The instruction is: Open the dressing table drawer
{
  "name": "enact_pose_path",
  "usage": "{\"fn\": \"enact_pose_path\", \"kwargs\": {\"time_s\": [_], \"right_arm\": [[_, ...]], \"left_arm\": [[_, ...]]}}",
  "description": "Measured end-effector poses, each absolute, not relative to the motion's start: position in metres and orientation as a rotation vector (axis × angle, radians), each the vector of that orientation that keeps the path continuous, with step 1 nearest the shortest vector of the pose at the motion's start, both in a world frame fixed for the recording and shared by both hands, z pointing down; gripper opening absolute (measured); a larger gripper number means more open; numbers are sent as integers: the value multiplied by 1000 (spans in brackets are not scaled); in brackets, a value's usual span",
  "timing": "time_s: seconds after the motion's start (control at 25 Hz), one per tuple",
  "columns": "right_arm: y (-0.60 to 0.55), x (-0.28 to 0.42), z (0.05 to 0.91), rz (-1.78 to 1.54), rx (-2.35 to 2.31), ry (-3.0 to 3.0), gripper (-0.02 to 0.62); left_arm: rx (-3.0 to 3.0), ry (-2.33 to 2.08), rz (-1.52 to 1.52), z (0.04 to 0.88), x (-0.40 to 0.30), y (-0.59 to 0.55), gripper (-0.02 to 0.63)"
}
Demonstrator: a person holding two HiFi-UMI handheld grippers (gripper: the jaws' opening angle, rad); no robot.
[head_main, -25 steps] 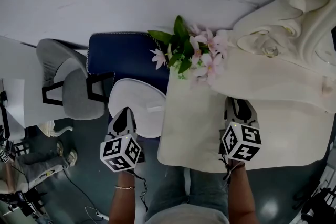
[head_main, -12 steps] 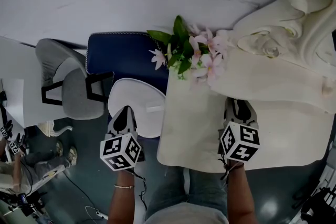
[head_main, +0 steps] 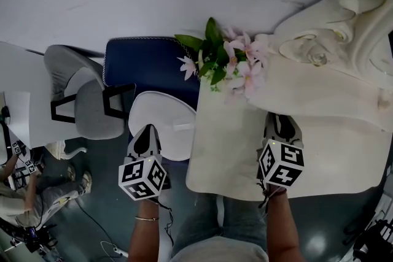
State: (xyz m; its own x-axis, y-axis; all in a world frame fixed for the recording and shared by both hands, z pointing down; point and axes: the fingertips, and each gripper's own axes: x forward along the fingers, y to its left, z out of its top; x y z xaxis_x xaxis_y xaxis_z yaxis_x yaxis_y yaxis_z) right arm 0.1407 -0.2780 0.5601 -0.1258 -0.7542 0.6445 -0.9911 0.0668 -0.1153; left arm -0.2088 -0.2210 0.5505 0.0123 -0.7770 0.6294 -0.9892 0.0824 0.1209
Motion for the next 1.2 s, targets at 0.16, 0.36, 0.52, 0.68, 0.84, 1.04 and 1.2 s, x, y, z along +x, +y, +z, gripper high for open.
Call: {"fn": "enact_pose_path", "kwargs": {"time_s": [0.16,0.36,0.52,0.68,0.84,1.04,1.2], "right_arm": [[-278,141,559,763,1745,-1927,106],[-278,141,559,756,1751,-1923,106],[-279,141,560,746,1757,-1919,106],[-278,141,559,740,1763,-1917,104],[-276,141,558,736,1766,-1914,104],[-273,140,559,741,1769,-1911,104],[-271,139,558,741,1771,-1912,104]], "left_arm": [[1737,-1818,487,548,-212,-219,21],[1737,-1819,482,548,-213,-218,21],[1739,-1816,483,549,-214,-217,21],[1741,-1817,478,548,-216,-215,21],[1743,-1818,473,546,-217,-214,21],[1744,-1817,470,545,-218,-212,21],[1743,-1817,467,545,-219,-210,21]]}}
